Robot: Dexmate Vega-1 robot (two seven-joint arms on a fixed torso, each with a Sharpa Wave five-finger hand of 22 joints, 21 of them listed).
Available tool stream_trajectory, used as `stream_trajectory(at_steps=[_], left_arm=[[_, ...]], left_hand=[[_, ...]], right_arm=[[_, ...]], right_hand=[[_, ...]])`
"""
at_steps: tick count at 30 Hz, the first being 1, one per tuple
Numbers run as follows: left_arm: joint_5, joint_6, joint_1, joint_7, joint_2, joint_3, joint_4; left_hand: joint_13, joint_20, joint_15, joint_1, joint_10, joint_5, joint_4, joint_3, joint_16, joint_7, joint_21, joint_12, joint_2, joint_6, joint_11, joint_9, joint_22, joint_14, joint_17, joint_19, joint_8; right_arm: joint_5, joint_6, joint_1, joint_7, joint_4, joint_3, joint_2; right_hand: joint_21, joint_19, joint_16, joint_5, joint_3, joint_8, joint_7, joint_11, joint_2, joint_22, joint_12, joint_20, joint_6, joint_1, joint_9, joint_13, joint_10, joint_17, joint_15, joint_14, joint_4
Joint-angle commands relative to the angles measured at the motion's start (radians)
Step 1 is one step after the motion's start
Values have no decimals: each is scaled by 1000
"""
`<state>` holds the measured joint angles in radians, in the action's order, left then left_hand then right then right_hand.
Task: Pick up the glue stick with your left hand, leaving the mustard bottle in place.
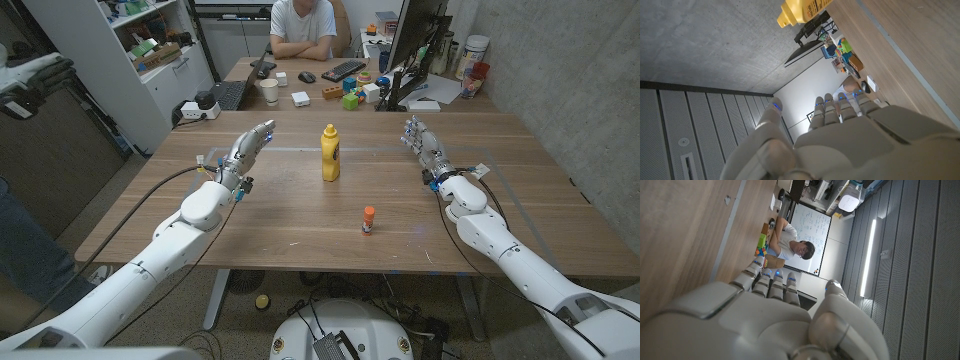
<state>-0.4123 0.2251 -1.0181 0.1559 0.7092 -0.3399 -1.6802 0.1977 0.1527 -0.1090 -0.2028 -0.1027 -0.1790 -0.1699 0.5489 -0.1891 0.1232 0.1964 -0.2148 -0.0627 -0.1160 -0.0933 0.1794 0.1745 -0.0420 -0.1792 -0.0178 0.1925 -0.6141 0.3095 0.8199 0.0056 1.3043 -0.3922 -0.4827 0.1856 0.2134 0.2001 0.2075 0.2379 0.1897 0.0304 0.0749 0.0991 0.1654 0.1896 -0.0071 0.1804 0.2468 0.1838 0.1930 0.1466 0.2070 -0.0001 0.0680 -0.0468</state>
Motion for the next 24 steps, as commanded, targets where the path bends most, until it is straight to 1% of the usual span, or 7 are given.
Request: stream_trajectory(at_steps=[1,5,8,10,18,19,24], left_arm=[[169,-101,-78,138,68,24,-161],[201,-132,-90,158,79,31,-189],[228,-159,-97,169,88,33,-210],[245,-180,-99,175,94,32,-225],[293,-219,-93,176,103,22,-245],[298,-222,-92,175,104,21,-247],[314,-241,-87,166,109,14,-254]], left_hand=[[6,14,-11,-16,4,-5,-5,8,-4,5,-1,-3,-1,-1,-12,2,5,-2,-3,1,6],[6,15,-13,-22,3,-5,-6,10,-4,4,-1,-3,-1,-2,-14,2,5,-3,-3,1,7],[6,36,-16,-32,5,-6,-7,13,-4,4,-1,-3,1,-1,-13,3,5,-2,-3,-2,6],[8,51,-31,-40,8,-5,-7,13,-5,4,-1,-3,6,0,-18,3,6,-6,-4,-3,6],[10,59,-43,-53,12,-5,-9,14,-6,7,-1,-4,16,-12,-23,4,7,-9,-5,-7,11],[11,60,-49,-58,15,-5,-10,15,-5,5,-2,-3,18,-12,-27,4,7,-8,-5,-10,12],[16,61,-62,-89,28,-7,-13,20,-5,-30,-4,-2,28,-23,-28,8,9,-4,-8,-23,18]], right_arm=[[4,-3,3,0,19,-4,-3],[6,-6,1,2,20,-5,-4],[6,-6,0,2,19,-6,-3],[6,-6,0,2,20,-6,-3],[7,-10,0,-2,21,-7,-2],[7,-10,0,-2,21,-7,-3],[8,-10,-3,1,17,-9,0]], right_hand=[[6,6,5,4,5,7,-4,0,-2,5,9,6,10,1,6,4,9,3,1,9,-2],[6,6,5,4,5,7,-6,0,-3,5,9,7,10,0,6,4,9,3,2,8,-2],[6,6,4,4,6,7,-5,1,-3,5,9,6,10,0,6,4,9,3,2,7,-3],[5,6,4,4,6,7,-5,1,-3,5,9,7,9,1,6,4,9,3,2,7,-4],[5,5,5,4,6,7,-7,0,-4,5,9,8,9,1,6,4,9,3,4,8,-5],[5,4,4,4,6,7,-6,0,-4,5,10,7,9,1,6,4,10,3,4,7,-5],[5,4,5,4,7,7,-8,0,-4,5,9,8,10,1,6,4,8,3,4,8,-6]])
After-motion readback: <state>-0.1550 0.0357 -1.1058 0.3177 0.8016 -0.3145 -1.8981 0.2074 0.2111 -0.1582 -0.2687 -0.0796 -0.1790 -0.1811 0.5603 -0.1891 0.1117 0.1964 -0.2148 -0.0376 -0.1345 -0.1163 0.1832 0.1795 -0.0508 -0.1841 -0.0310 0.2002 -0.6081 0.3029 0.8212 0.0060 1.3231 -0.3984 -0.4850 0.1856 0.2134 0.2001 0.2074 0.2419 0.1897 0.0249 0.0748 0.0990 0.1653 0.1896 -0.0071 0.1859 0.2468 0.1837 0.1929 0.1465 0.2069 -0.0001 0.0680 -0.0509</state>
